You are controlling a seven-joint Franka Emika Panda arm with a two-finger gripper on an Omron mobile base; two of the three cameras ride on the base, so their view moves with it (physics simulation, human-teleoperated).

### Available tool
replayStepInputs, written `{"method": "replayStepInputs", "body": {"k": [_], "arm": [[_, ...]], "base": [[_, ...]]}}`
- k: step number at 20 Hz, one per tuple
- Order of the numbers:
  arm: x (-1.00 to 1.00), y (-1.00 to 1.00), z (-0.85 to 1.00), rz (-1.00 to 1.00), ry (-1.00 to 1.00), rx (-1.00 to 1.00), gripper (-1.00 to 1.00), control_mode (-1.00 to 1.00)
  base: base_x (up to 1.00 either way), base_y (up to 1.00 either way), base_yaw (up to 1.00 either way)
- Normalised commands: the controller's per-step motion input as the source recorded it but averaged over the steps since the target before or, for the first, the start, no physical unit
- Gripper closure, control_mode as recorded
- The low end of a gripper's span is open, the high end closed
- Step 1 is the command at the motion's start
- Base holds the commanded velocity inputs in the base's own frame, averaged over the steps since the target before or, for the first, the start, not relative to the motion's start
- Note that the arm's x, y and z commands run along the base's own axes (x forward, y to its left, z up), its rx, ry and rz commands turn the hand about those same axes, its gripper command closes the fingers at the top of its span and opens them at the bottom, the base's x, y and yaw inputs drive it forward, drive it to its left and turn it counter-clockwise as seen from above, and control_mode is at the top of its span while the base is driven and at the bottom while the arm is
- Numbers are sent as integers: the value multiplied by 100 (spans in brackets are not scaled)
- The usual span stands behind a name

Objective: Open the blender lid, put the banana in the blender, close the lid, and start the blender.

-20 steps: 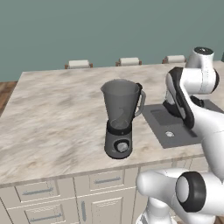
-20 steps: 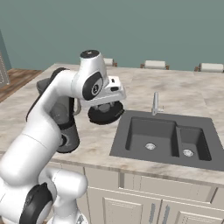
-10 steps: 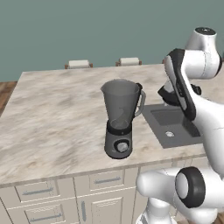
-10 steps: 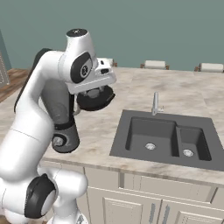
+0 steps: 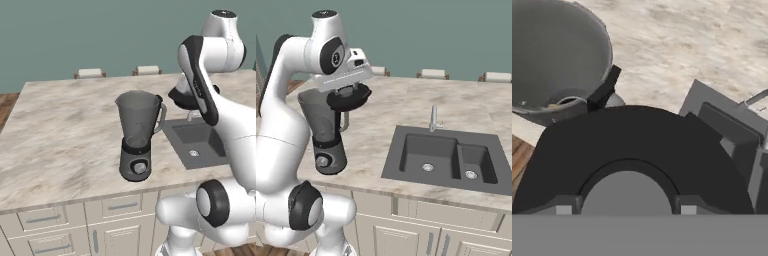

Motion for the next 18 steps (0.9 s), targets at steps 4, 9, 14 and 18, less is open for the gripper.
{"method": "replayStepInputs", "body": {"k": [4, 9, 14, 18], "arm": [[0, 42, 40, 9, 0, 0, 100, -100], [0, 44, 36, 9, 0, 0, 100, -100], [8, 68, 10, 11, 13, -2, 100, -100], [23, 78, -8, 15, 11, -7, 100, -100]], "base": [[0, 0, 0], [0, 0, 0], [0, 0, 0], [0, 0, 0]]}}
